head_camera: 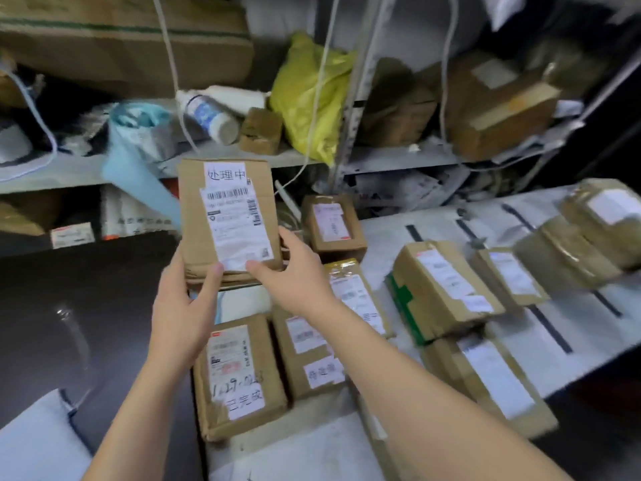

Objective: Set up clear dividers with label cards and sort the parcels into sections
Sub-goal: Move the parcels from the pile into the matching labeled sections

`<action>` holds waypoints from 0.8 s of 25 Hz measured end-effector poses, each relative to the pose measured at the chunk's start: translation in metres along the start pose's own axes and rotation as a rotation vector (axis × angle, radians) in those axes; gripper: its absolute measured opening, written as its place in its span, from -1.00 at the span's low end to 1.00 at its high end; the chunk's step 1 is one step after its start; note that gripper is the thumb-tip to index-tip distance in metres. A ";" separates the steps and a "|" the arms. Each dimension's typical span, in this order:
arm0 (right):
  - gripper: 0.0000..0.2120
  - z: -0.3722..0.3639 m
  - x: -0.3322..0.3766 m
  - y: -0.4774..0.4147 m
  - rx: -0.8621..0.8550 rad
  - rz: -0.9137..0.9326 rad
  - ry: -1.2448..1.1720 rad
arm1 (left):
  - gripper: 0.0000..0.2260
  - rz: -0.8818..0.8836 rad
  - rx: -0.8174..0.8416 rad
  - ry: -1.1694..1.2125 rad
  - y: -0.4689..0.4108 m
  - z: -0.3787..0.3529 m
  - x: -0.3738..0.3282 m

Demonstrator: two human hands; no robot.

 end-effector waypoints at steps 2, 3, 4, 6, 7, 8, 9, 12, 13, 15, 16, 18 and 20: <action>-0.60 0.043 0.012 0.029 -0.056 0.041 -0.002 | -0.65 -0.071 0.017 0.011 0.020 -0.021 -0.042; -0.60 0.065 0.014 0.045 -0.083 0.051 -0.006 | -0.67 -0.102 0.030 0.025 0.029 -0.035 -0.061; -0.60 0.086 0.014 0.061 -0.105 0.054 -0.012 | -0.69 -0.131 0.046 0.034 0.038 -0.050 -0.077; -0.60 0.130 0.009 0.097 -0.145 0.056 -0.021 | -0.70 -0.185 0.073 0.035 0.061 -0.084 -0.108; -0.60 0.154 0.004 0.118 -0.171 0.057 -0.019 | -0.69 -0.214 0.086 0.031 0.075 -0.105 -0.123; -0.60 0.177 -0.001 0.138 -0.193 0.061 -0.014 | -0.68 -0.237 0.097 0.025 0.089 -0.124 -0.136; -0.60 0.200 -0.007 0.157 -0.212 0.063 -0.009 | -0.65 -0.257 0.102 0.015 0.104 -0.144 -0.149; -0.63 0.271 -0.033 0.221 -0.257 0.069 -0.018 | -0.55 -0.298 0.138 0.012 0.160 -0.212 -0.187; -0.63 0.294 -0.045 0.241 -0.269 0.065 -0.025 | -0.54 -0.309 0.156 0.027 0.179 -0.235 -0.197; -0.62 0.338 -0.072 0.280 -0.288 0.043 -0.031 | -0.54 -0.318 0.217 0.051 0.217 -0.283 -0.218; -0.61 0.359 -0.086 0.297 -0.298 0.029 -0.035 | -0.56 -0.325 0.250 0.052 0.233 -0.307 -0.226; -0.60 0.402 -0.114 0.324 -0.325 0.020 -0.043 | -0.58 -0.344 0.308 0.043 0.265 -0.357 -0.243; -0.60 0.435 -0.141 0.340 -0.358 0.006 -0.080 | -0.58 -0.332 0.363 0.029 0.283 -0.401 -0.251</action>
Point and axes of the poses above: each hand's wrist, its own y-axis away from the middle knuckle, its own z-axis out of the back of the hand, x = y × z, the point moved 10 cm from there along -y, towards the middle knuckle, and after that the axes turned 6 degrees about x, right-handed, at the moved point
